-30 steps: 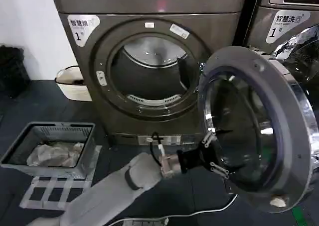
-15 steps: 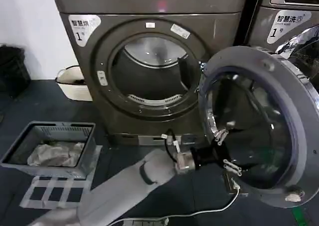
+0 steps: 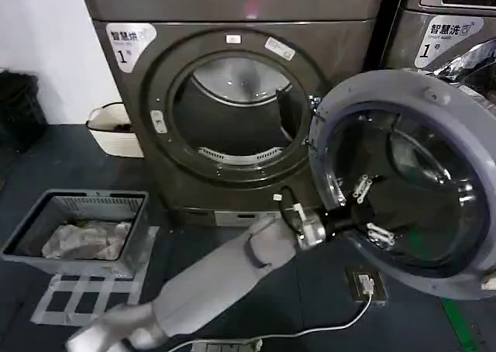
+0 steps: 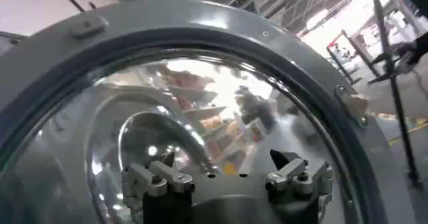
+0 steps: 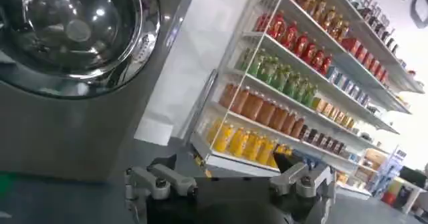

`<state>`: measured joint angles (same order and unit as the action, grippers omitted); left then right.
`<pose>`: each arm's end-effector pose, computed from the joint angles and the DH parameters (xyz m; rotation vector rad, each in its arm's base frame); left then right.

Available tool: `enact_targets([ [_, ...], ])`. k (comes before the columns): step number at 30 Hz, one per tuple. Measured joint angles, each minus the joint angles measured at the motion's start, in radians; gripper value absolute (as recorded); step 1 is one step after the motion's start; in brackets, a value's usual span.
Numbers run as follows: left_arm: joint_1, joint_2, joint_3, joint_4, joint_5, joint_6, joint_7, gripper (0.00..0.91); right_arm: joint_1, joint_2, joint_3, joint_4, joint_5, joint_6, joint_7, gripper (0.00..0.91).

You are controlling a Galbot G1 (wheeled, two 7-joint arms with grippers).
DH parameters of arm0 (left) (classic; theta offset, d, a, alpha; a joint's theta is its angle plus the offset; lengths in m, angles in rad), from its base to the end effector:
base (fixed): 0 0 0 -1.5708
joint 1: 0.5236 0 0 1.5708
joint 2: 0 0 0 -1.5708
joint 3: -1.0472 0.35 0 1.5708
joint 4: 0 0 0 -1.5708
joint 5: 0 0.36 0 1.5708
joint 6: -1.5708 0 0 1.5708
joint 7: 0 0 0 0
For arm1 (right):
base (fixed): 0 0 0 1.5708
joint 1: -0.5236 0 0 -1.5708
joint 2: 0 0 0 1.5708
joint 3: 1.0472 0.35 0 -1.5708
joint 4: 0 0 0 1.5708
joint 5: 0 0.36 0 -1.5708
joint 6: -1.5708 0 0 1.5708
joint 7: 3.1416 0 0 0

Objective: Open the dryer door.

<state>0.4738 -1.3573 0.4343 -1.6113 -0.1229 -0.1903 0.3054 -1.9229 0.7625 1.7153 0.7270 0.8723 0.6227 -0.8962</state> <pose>0.3855 -0.2165 -0.2155 1.5388 2.0860 0.4288 -0.1482 -0.6011 -0.2389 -0.6681 -2.9067 0.6828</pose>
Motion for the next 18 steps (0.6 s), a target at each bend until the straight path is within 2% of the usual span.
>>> enact_targets([
  [18,-0.1,-0.17,-0.005,0.237,0.169,-0.065,-0.088,0.907,-0.058,0.056,0.037,0.093,0.014,-0.012,0.009,0.907],
])
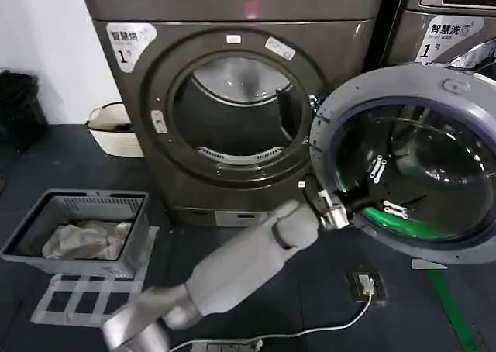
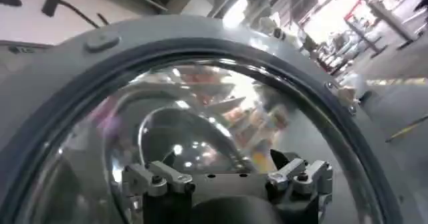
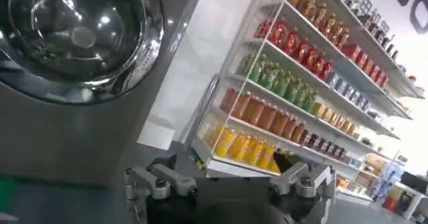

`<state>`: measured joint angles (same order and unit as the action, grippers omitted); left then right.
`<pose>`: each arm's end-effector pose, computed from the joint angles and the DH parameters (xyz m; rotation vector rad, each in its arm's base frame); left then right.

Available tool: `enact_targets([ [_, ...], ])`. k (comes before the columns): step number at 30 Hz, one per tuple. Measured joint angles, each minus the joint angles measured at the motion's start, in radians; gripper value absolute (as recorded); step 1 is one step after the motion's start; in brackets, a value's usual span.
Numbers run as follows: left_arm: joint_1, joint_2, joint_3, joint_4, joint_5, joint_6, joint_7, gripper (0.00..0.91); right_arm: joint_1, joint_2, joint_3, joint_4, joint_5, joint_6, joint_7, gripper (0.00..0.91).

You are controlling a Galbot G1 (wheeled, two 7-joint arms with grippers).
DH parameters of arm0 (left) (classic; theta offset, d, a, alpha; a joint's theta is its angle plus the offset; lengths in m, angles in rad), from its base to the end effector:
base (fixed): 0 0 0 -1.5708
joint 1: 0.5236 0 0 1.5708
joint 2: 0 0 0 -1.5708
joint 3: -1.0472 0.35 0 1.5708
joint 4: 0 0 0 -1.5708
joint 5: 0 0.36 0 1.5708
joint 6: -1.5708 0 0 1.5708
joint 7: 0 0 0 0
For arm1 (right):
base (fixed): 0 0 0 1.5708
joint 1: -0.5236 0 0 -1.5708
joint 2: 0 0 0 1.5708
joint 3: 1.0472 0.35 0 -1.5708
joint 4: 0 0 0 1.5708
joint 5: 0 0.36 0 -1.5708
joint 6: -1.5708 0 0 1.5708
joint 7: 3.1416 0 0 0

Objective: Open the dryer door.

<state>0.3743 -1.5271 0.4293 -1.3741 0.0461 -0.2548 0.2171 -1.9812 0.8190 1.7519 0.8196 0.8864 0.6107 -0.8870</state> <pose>0.4295 -0.2691 -0.2108 1.3729 2.0636 0.5609 -0.1612 -0.5879 -0.2291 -0.6620 -2.9146 0.6972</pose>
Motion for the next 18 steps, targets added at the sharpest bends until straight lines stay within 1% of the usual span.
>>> enact_targets([
  [5,-0.022,-0.04,-0.009,0.06,0.067,-0.012,-0.043,0.907,-0.011,0.008,0.004,0.024,0.005,-0.005,0.004,0.907],
  [10,-0.041,-0.079,-0.016,0.122,0.114,-0.035,-0.056,0.907,-0.012,0.014,0.004,0.03,0.004,-0.006,0.003,0.907],
  [13,-0.056,-0.082,-0.024,0.159,0.139,-0.048,-0.062,0.907,-0.012,0.016,0.004,0.032,0.003,-0.006,0.003,0.907],
  [18,-0.072,-0.082,-0.04,0.214,0.186,-0.043,-0.089,0.907,-0.012,0.016,0.004,0.038,0.001,-0.006,0.003,0.907],
])
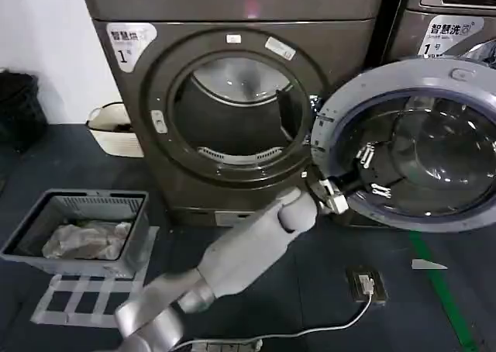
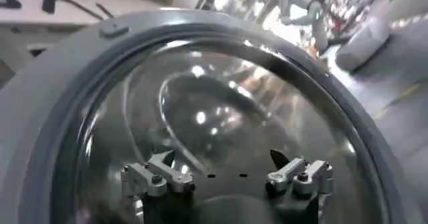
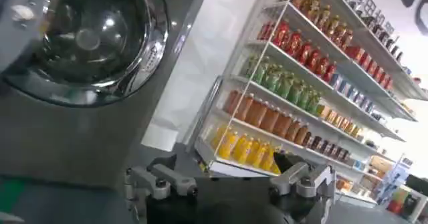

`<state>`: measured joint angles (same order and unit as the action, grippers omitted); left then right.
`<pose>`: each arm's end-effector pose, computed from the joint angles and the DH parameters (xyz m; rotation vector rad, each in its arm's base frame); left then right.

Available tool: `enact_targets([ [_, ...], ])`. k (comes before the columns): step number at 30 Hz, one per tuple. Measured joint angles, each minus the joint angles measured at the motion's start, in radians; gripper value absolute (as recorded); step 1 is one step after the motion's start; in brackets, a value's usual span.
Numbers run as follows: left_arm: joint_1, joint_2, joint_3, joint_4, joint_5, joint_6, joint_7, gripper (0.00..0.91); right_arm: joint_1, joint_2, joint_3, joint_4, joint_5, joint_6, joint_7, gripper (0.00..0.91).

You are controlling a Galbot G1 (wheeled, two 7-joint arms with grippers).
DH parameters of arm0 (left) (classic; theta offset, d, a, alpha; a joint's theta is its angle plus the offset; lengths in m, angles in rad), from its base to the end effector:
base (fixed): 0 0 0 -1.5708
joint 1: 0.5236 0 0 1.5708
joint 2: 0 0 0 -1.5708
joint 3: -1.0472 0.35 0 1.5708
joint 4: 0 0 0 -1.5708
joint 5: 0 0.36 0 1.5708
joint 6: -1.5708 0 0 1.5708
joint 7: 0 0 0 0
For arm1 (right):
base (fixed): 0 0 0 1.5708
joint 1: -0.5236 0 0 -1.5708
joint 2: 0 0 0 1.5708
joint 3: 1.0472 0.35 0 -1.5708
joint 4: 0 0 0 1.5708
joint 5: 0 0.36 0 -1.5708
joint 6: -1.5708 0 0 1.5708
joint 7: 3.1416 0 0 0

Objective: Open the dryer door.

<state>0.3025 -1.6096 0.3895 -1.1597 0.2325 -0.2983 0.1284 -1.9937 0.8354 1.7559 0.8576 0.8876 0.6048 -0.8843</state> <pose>0.4759 -0.2801 -0.2187 1.2007 2.0760 0.7689 -0.1597 -0.5833 -0.2265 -0.6416 -2.9229 0.7010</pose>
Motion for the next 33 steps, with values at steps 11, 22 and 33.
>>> enact_targets([
  [11,-0.008,0.0,-0.014,0.047,0.006,0.036,-0.005,0.907,0.0,0.0,0.0,0.007,-0.003,-0.003,0.0,0.907],
  [22,0.001,0.001,-0.006,0.007,-0.036,0.035,0.016,0.907,0.003,-0.002,-0.001,0.011,-0.006,-0.006,-0.003,0.907],
  [33,0.023,0.001,0.009,-0.071,-0.047,0.042,0.021,0.907,0.017,-0.01,-0.011,0.018,-0.015,-0.011,-0.002,0.907],
])
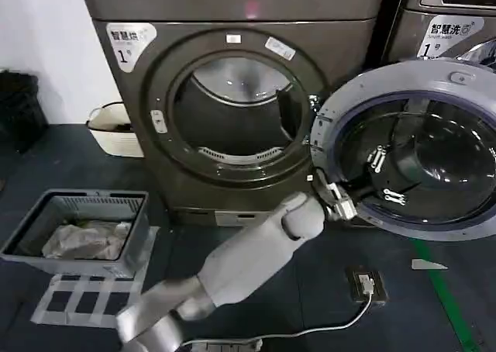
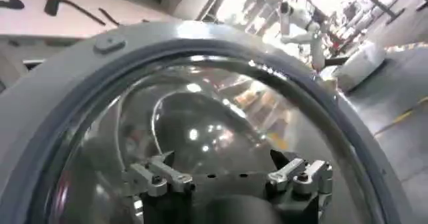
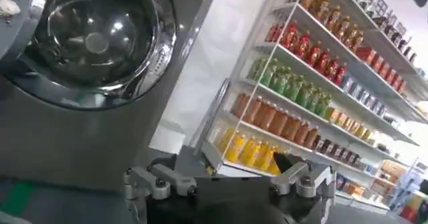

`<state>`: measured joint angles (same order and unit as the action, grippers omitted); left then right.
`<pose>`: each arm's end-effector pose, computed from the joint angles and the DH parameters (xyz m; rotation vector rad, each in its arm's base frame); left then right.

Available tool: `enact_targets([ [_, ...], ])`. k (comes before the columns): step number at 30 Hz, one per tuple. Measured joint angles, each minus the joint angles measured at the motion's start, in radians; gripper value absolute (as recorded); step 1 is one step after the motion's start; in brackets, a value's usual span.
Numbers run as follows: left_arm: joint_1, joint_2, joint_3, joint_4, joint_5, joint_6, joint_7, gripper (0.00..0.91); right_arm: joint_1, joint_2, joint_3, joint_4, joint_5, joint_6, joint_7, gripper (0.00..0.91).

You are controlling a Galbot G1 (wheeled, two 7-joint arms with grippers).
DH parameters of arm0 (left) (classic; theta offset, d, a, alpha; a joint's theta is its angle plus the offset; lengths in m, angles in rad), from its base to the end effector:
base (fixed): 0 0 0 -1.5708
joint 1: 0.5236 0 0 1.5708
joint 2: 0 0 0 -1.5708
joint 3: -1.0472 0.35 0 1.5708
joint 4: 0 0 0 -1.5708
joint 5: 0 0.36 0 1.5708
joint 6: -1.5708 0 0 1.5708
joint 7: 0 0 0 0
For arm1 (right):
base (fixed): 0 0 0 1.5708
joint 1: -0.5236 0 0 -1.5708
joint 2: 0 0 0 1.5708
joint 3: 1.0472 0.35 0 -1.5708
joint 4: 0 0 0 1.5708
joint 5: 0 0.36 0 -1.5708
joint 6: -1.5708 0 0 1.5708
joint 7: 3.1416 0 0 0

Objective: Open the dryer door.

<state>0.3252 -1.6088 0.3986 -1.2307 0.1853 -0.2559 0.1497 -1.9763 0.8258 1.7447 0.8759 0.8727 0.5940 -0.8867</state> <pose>0.4575 -0.2881 -0.2093 1.2417 2.0874 0.7004 -0.1440 -0.5845 -0.2259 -0.5951 -2.9365 0.7009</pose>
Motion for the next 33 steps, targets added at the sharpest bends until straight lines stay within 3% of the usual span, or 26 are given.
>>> enact_targets([
  [14,0.055,0.097,0.035,-0.122,-0.057,0.046,0.014,0.907,0.007,0.012,-0.02,0.047,-0.013,-0.017,0.008,0.907],
  [33,0.318,0.556,-0.073,-0.621,-0.107,0.087,0.031,0.907,-0.008,0.028,-0.034,0.15,-0.005,-0.017,0.005,0.907],
])
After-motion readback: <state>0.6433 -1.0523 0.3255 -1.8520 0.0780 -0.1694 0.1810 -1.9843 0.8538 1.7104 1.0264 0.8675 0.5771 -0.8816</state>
